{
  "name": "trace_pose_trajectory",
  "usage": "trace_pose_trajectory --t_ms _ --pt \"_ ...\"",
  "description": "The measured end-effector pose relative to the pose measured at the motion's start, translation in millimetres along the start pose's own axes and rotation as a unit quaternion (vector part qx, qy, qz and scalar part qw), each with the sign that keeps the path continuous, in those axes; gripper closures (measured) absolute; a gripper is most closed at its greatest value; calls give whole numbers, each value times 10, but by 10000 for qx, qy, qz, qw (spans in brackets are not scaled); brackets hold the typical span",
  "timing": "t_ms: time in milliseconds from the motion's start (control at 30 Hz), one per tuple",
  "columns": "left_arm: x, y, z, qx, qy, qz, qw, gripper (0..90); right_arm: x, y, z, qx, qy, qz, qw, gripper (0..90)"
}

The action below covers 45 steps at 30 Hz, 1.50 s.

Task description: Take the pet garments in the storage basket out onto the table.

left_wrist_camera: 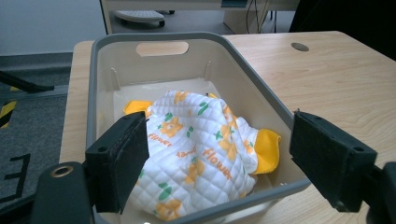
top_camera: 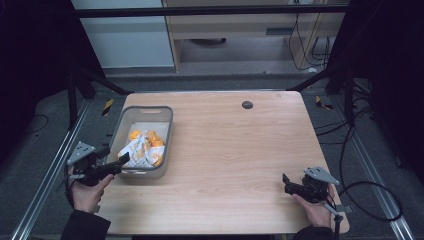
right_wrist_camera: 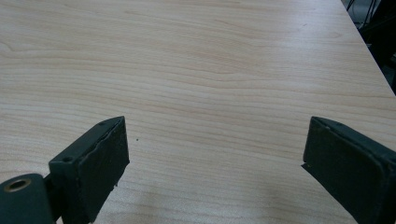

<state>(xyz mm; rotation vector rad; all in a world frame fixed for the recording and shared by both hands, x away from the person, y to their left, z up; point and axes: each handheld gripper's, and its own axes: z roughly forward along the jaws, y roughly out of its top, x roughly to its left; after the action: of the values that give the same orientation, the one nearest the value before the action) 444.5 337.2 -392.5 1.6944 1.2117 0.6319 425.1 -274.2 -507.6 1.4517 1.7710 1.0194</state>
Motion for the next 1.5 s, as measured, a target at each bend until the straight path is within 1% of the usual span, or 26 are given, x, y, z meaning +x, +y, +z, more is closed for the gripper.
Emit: trace_pose_trajectory --t_ms 267,433,633,700,800,833,867,1133,1333,1500 --pt "11 133 86 125 16 103 9999 191 0 0 4 31 23 -16 10000 68" --pt "32 173 136 199 0 62 9998 192 1 1 5 43 41 -23 10000 71" --pt "55 223 207 338 30 90 9994 191 3 2 6 48 36 -32 10000 70" --pt "65 235 229 358 27 72 9993 191 2 2 7 53 41 -30 10000 70" --pt "74 255 265 457 43 96 9989 191 1 3 6 63 49 -24 10000 70" --pt "82 273 293 535 52 122 9985 191 1 3 7 64 47 -23 10000 70" --pt "82 273 293 535 52 122 9985 191 1 3 7 64 47 -23 10000 70" --pt "92 329 395 788 116 232 9966 191 -1 2 7 81 59 -7 9999 68" --pt "92 327 479 961 107 233 9950 191 -1 2 5 88 70 9 9999 68" --pt "64 324 542 1098 109 275 9935 191 0 3 4 101 75 32 9999 68"
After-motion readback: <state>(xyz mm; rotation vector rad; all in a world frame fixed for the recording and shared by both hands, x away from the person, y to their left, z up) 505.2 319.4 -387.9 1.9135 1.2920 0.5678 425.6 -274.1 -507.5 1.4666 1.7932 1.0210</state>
